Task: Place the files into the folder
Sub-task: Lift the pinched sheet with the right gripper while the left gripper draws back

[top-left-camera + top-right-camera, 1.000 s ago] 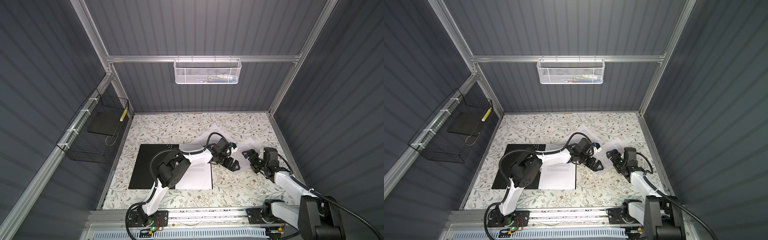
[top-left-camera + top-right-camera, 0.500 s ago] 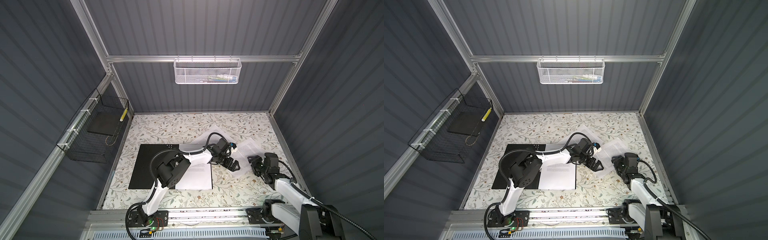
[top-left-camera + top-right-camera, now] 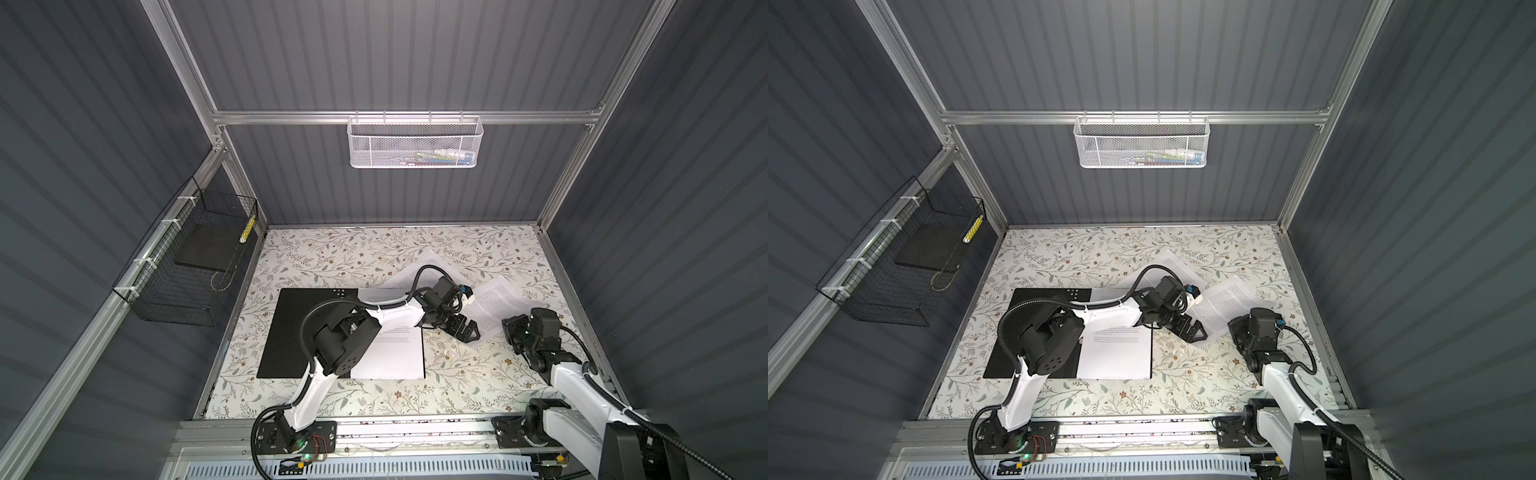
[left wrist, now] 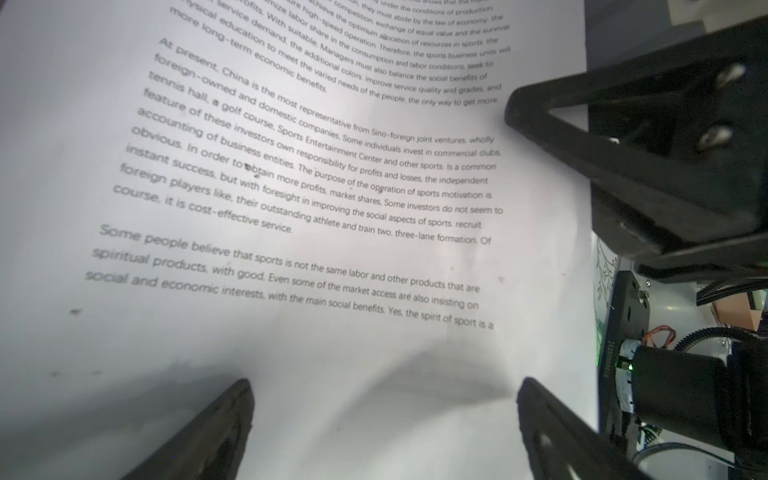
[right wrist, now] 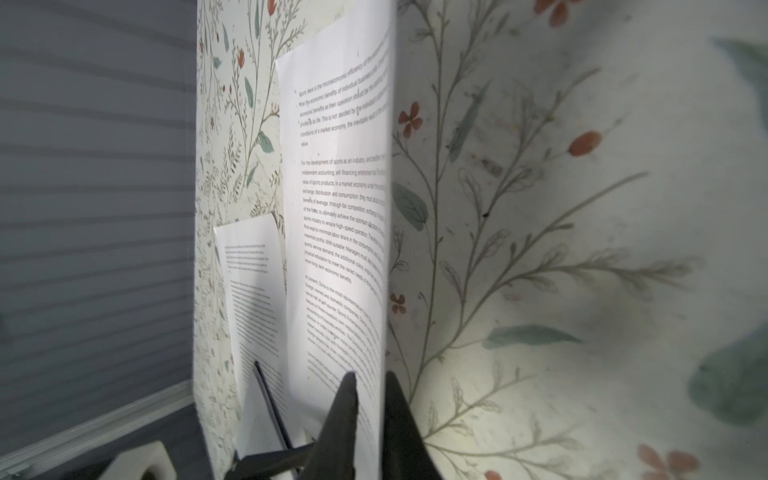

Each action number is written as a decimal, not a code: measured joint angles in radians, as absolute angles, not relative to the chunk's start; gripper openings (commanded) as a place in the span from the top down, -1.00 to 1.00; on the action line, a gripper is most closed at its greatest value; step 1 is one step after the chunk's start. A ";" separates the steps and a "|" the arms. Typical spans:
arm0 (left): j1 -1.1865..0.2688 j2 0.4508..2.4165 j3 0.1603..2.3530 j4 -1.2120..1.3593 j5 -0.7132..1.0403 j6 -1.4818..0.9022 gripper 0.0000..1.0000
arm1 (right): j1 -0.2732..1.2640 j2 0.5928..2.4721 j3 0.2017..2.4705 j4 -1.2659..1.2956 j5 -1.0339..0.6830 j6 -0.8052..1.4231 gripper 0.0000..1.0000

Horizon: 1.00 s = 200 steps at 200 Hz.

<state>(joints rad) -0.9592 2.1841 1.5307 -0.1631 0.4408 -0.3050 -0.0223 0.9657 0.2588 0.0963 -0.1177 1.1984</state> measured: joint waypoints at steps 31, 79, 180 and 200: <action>-0.960 2.184 1.551 -0.205 0.459 -0.322 -1.00 | -0.022 0.964 0.258 0.081 -0.117 1.185 1.00; -0.960 2.042 1.507 -0.118 0.494 -0.441 -0.99 | -0.022 0.933 0.314 -0.008 -0.143 1.089 1.00; -0.960 1.179 0.970 0.073 0.084 -0.440 -1.00 | 0.050 0.919 0.863 -0.487 -0.132 0.696 1.00; -0.960 1.020 0.897 -0.031 -0.021 -0.380 -1.00 | 0.141 1.004 1.033 -0.570 -0.115 0.628 1.00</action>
